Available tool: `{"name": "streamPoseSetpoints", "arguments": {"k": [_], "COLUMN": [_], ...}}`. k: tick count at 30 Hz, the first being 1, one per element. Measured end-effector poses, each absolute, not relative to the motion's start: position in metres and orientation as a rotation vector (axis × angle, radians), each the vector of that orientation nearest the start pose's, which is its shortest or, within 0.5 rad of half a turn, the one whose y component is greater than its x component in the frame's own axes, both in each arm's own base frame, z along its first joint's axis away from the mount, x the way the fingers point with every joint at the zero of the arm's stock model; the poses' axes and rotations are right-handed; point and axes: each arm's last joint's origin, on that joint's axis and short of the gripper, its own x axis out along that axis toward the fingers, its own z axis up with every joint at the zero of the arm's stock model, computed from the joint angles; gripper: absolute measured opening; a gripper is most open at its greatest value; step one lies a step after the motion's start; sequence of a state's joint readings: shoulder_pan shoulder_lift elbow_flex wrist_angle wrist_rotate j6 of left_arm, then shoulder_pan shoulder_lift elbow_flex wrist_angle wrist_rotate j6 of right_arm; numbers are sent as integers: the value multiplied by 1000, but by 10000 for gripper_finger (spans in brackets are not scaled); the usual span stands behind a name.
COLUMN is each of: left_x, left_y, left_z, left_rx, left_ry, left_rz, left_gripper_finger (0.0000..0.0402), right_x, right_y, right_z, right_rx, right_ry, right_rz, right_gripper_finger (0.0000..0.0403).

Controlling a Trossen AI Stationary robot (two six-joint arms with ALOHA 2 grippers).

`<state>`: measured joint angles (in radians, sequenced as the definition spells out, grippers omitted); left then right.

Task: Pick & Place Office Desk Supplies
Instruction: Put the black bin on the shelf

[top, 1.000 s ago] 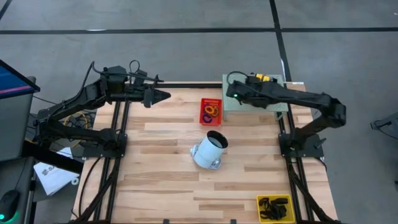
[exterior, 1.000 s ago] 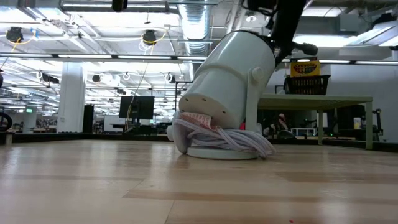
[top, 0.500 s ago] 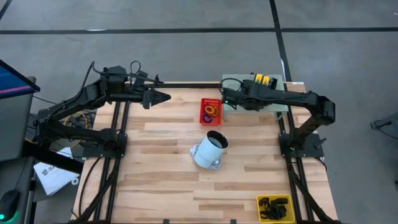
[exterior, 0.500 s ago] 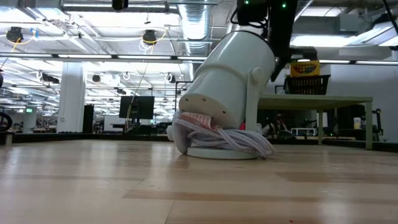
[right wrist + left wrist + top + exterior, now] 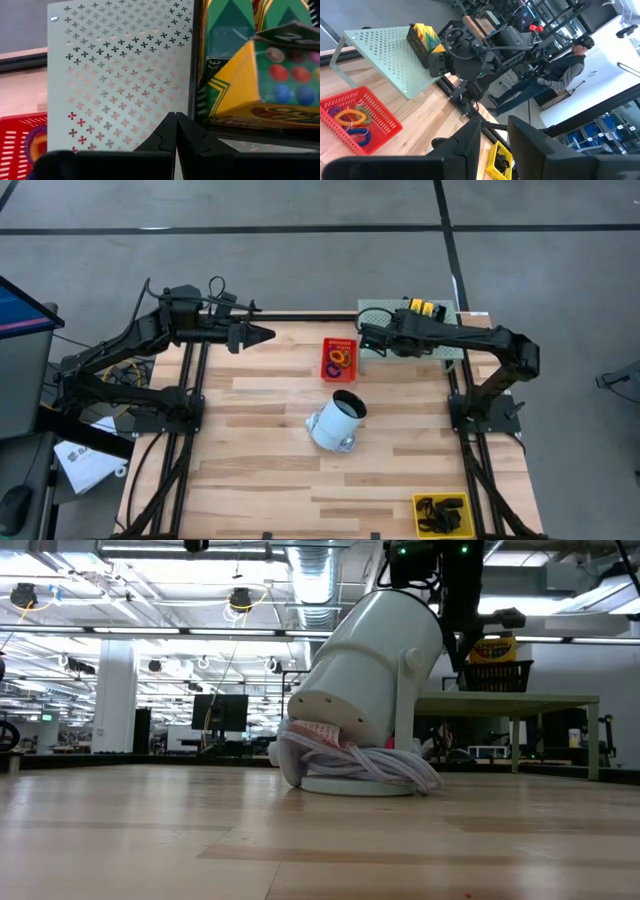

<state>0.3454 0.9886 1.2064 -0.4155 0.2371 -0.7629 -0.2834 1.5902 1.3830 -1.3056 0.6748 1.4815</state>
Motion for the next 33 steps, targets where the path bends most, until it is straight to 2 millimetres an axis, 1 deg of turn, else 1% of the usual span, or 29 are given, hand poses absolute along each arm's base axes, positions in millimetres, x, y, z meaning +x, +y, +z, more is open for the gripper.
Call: {"name": "streamPoseSetpoints", "arguments": {"k": [4,11,23,26,29,33], "left_x": [186,186,186,186,186,186], "left_y": [60,60,60,60,60,60], "left_z": [417,417,418,418,418,418], "left_rx": [-818,-821,-818,-818,-818,-818], "left_ry": [134,136,127,127,127,127], "left_rz": [174,167,164,164,164,164], "left_gripper_finger": [94,94,94,94,94,94], "right_x": [269,261,253,254,260,268], "right_y": [-94,-93,-90,-88,-86,-89], "right_z": [288,284,285,285,288,289], "right_rx": [807,750,706,728,756,790], "right_ry": [607,719,806,770,680,613], "right_rz": [-1622,-1664,-1699,-1702,-1668,-1615], "right_gripper_finger": [0,0,0,0,0,0]}}
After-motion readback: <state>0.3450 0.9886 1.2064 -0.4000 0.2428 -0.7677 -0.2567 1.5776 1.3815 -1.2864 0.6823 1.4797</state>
